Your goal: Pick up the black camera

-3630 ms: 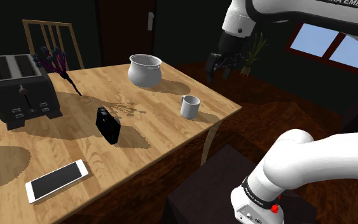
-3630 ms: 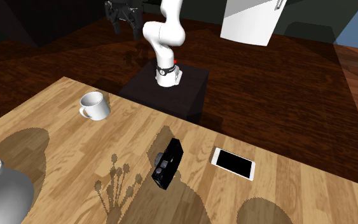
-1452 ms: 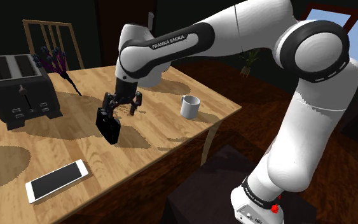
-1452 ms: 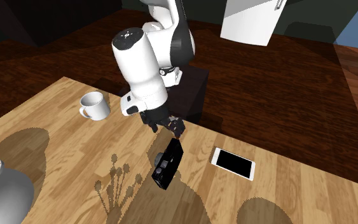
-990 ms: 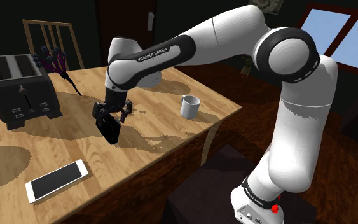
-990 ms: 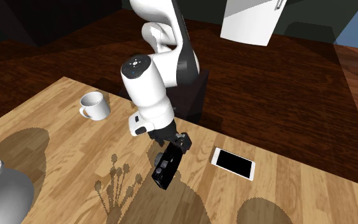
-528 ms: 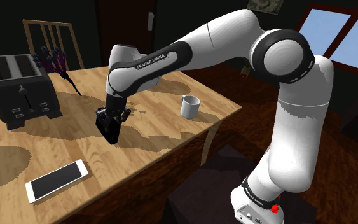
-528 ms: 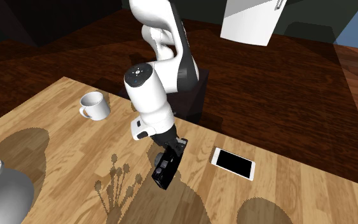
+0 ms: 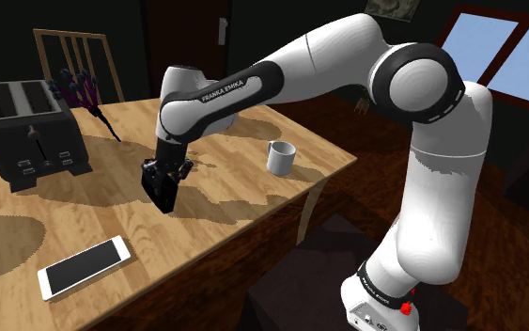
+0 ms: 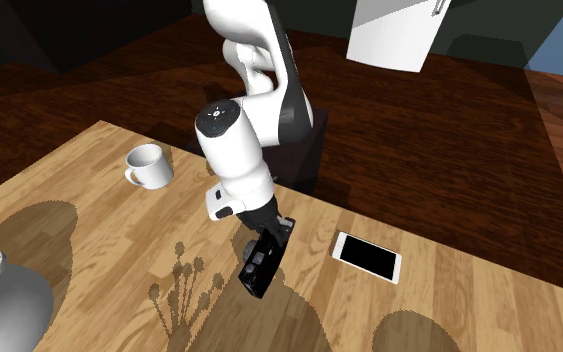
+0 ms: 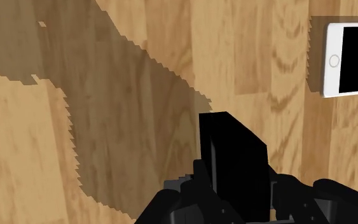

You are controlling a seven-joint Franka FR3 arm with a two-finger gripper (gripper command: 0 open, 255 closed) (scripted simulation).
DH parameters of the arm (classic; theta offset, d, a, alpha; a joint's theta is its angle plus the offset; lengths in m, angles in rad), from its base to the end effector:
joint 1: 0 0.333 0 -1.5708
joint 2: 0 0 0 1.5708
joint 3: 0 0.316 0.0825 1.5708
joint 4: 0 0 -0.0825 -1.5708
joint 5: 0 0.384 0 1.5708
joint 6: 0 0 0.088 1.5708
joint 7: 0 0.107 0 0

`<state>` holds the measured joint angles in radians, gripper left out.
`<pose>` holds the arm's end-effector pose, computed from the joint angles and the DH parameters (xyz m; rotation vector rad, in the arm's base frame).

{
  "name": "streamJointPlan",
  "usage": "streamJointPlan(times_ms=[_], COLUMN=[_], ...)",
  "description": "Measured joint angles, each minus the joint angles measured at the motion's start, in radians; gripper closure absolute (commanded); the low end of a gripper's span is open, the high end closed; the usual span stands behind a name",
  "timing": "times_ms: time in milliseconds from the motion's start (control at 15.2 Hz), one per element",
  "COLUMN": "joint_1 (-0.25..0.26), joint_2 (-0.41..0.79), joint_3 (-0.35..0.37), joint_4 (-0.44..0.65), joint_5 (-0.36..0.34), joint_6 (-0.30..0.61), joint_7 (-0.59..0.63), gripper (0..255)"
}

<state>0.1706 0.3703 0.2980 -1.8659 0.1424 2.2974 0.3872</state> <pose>0.5741 0.2802 0.3342 -2.9145 0.0477 0.0334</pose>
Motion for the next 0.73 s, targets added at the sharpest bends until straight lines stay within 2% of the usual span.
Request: streamJointPlan(times_ms=[726], joint_1=[-0.005], joint_2=[-0.059], joint_3=[0.004], joint_4=[0.057], joint_5=[0.005], joint_6=[-0.114], joint_7=[0.017], gripper=[255])
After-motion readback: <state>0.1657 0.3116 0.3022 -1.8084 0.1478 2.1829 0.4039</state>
